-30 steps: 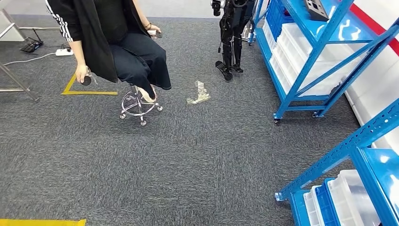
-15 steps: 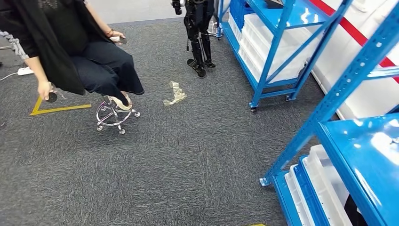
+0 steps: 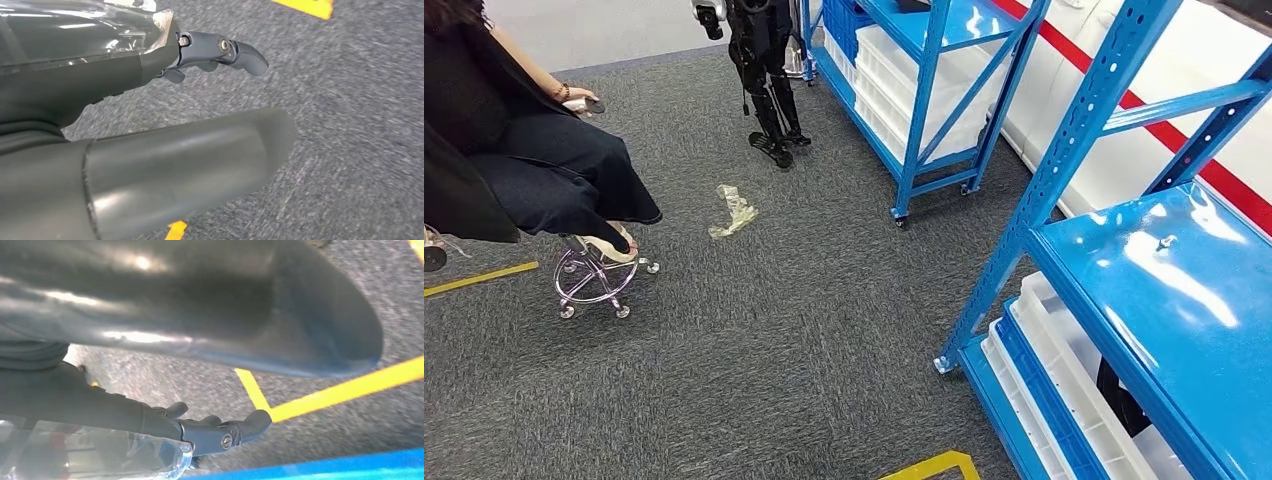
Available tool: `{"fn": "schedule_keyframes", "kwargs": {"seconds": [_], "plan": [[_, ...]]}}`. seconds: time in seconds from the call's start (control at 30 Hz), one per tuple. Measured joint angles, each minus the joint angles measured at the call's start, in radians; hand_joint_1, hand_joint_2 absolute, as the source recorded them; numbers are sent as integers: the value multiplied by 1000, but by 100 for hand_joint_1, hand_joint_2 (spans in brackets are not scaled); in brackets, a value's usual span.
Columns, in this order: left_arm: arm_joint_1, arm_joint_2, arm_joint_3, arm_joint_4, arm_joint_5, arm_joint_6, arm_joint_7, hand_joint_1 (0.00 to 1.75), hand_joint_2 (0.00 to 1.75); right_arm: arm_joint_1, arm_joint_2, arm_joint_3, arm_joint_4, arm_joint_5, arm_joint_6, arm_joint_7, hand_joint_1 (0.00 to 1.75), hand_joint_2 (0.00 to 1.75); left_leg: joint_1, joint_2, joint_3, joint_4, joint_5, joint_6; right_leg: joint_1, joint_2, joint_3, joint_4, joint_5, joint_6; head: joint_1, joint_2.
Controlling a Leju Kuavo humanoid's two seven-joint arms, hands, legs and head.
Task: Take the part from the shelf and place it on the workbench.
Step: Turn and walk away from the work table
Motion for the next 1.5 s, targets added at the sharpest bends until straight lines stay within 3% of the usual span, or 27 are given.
{"fn": "schedule_keyframes", "kwargs": {"seconds": [0.07,0.13,0.2,0.23,0.27,0.33,0.4,0.43,0.53,0.6,0.67,0.73,0.8,0.87,0.93,1.0,1.07,1.1,1.17,1.23,1.3,1.33,1.4,1.47,1.5], "plan": [[-1,-2,-8,-6,6,2,1,0,0,3,0,0,-1,0,-1,0,0,0,0,25,4,-11,9,16,2,-42,-28,44,-21,2,3,0],[-1,-3,-16,-13,17,8,4,0,0,0,1,0,-2,2,-1,1,0,0,-4,54,4,-15,11,25,4,-93,-86,159,-70,-6,7,0],[0,-3,-20,-16,27,13,7,0,0,-1,2,0,-3,6,-1,2,0,0,-8,83,3,-15,10,28,2,-109,-139,266,-105,-5,9,0],[-1,-4,-22,-17,30,15,8,0,0,1,2,0,-3,8,-1,4,0,0,-9,97,2,-15,9,28,0,-114,-141,275,-103,0,9,0],[-1,-4,-24,-19,32,15,9,0,0,2,2,0,-3,9,-1,6,0,0,-8,108,3,-15,8,27,-1,-120,-122,241,-88,8,9,0],[-1,-5,-28,-21,33,16,12,0,0,1,2,0,-4,9,-1,7,0,0,-10,130,7,-15,5,21,-1,-157,-44,102,-44,17,11,0],[-1,-6,-32,-23,36,17,16,0,0,-3,2,0,-6,12,-1,7,0,0,-15,149,13,-14,-3,9,5,-191,12,8,-19,9,9,0],[-2,-7,-33,-25,40,17,17,0,0,-5,2,0,-7,14,-1,8,0,0,-17,158,17,-14,-6,4,9,-195,17,-3,-17,2,8,0],[-4,-10,-40,-29,52,18,17,0,0,-4,1,0,-8,20,-1,12,0,0,-12,175,28,-14,-15,-11,6,-163,19,-7,-13,-16,6,0],[-3,-11,-43,-31,59,19,17,0,0,-5,1,1,-10,25,-1,16,0,0,-6,131,12,33,-49,-20,-4,-145,26,-12,-9,-29,1,0],[1,-12,-43,-34,68,20,17,0,0,-9,2,3,-11,29,0,19,0,0,-3,75,-40,144,-110,-24,-5,-125,25,-13,-7,-40,-3,0],[7,-12,-43,-35,75,20,18,0,0,-12,3,4,-11,32,2,21,0,0,-2,58,-94,245,-149,-27,-3,-103,25,-12,-7,-44,-4,0],[11,-12,-44,-38,81,21,19,0,0,-11,3,4,-11,35,3,25,0,0,0,54,-106,251,-125,-29,-3,-79,26,-12,-6,-44,-4,0],[13,-11,-44,-40,87,21,19,0,0,-11,4,4,-11,38,3,28,0,0,5,40,-65,148,-53,-29,-4,-53,29,-10,-6,-43,-4,0],[13,-10,-45,-43,89,21,19,0,0,-14,5,5,-12,39,3,29,0,0,12,-1,-18,40,-6,-29,-1,-32,27,-6,-7,-36,-4,0],[13,-10,-45,-45,91,21,19,0,0,-16,6,6,-12,40,3,29,0,0,9,-19,-4,3,0,-23,2,-15,19,-4,-5,-23,-2,0],[13,-11,-46,-46,92,21,19,0,0,-14,6,6,-12,41,3,29,0,0,3,1,-4,-1,5,-8,0,1,10,-9,1,-8,-1,0],[12,-11,-46,-47,93,22,19,0,0,-12,6,6,-12,41,3,29,0,0,1,12,-3,-6,9,2,-1,-6,4,-6,0,-3,-2,0],[13,-12,-47,-51,96,22,20,0,0,-11,6,8,-12,42,2,30,0,0,2,38,-1,-15,16,18,2,-54,-28,50,-30,-3,4,0],[16,-11,-47,-54,101,23,20,0,0,-15,7,10,-12,44,2,30,0,0,-4,66,-2,-17,17,26,2,-102,-91,178,-88,-11,9,0],[18,-11,-47,-54,104,23,21,0,0,-14,7,11,-12,45,3,32,0,0,-7,94,-3,-17,15,28,1,-113,-132,269,-118,-7,10,0],[18,-11,-47,-54,105,24,21,0,0,-13,8,11,-12,45,3,33,0,0,-8,105,-3,-17,14,27,1,-117,-125,260,-112,-1,10,0],[18,-11,-48,-54,107,24,22,0,0,-13,7,11,-13,45,3,33,0,0,-8,127,1,-16,11,23,0,-143,-54,138,-68,14,11,0],[19,-12,-50,-55,110,24,23,0,0,-16,7,11,-13,45,3,33,0,0,-13,146,8,-16,4,12,5,-186,13,20,-31,12,10,0],[19,-11,-52,-56,112,24,24,0,0,-18,7,11,-13,45,3,33,0,0,-16,154,12,-16,1,7,9,-196,28,-5,-24,5,10,0]]}}
